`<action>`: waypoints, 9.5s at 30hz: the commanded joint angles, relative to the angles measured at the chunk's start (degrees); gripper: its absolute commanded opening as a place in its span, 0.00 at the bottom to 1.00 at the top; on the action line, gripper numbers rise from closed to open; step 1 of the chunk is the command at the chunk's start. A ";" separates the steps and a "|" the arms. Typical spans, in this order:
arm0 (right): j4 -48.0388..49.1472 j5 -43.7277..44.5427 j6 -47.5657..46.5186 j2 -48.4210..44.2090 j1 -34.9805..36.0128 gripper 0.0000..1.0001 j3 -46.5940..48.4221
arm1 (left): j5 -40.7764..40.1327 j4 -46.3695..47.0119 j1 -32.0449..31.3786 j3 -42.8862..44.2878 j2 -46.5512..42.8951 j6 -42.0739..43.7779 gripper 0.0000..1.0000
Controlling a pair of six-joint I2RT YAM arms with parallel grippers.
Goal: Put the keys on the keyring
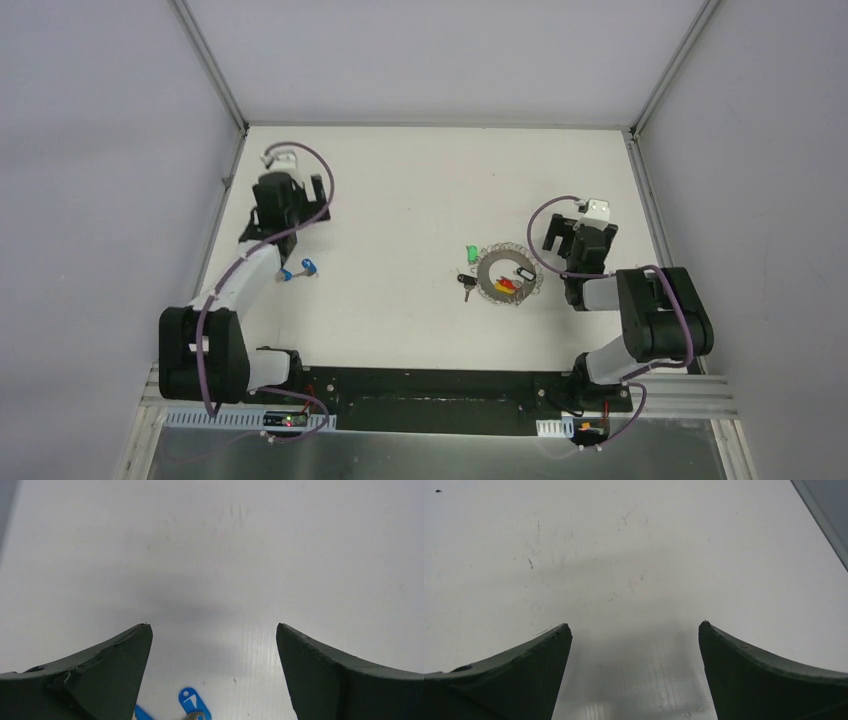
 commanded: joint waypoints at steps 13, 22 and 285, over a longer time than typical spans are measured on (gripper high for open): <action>-69.18 7.75 19.75 -37.08 0.89 1.00 26.94 | 8.67 -62.71 0.35 25.38 -22.46 -22.24 0.99; -80.66 -4.99 21.94 -35.70 0.71 1.00 26.52 | 30.28 -56.26 0.25 15.01 -21.24 -31.15 0.99; -82.36 -23.68 7.76 -23.43 40.97 0.00 48.10 | 34.39 -32.76 -16.25 35.23 1.31 -32.67 0.88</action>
